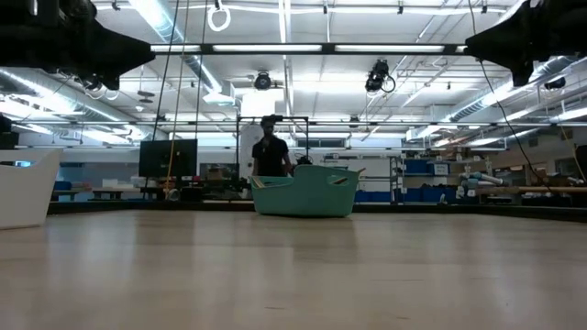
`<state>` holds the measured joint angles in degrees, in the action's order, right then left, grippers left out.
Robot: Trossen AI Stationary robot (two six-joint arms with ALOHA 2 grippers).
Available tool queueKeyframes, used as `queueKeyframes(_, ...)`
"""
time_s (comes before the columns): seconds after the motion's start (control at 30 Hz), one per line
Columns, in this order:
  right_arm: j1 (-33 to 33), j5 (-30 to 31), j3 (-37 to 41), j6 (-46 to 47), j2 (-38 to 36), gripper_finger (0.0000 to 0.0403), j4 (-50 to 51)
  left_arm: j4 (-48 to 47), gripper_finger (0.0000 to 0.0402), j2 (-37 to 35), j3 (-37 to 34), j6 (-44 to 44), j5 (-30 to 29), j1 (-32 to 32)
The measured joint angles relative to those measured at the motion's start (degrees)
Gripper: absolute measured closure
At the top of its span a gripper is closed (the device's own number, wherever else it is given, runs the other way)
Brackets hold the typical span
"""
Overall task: Sort silverware by color (type)
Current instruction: Return to Home Position
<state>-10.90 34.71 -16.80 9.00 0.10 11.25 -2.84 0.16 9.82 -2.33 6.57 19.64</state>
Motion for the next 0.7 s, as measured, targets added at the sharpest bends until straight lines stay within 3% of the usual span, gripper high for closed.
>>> queueKeyframes(0.47, 0.00, 0.17, 4.73, -0.15, 0.02, 0.0310, -4.27, -3.19, 0.0286, 0.08, -0.33, -0.99, 0.07, -0.02)
queueKeyframes(0.7, 0.00, 0.16, 9.13, 0.50, 0.04, 0.0310, -10.63, 2.79, 0.0286, 0.08, -8.03, -3.18, -0.87, -2.94)
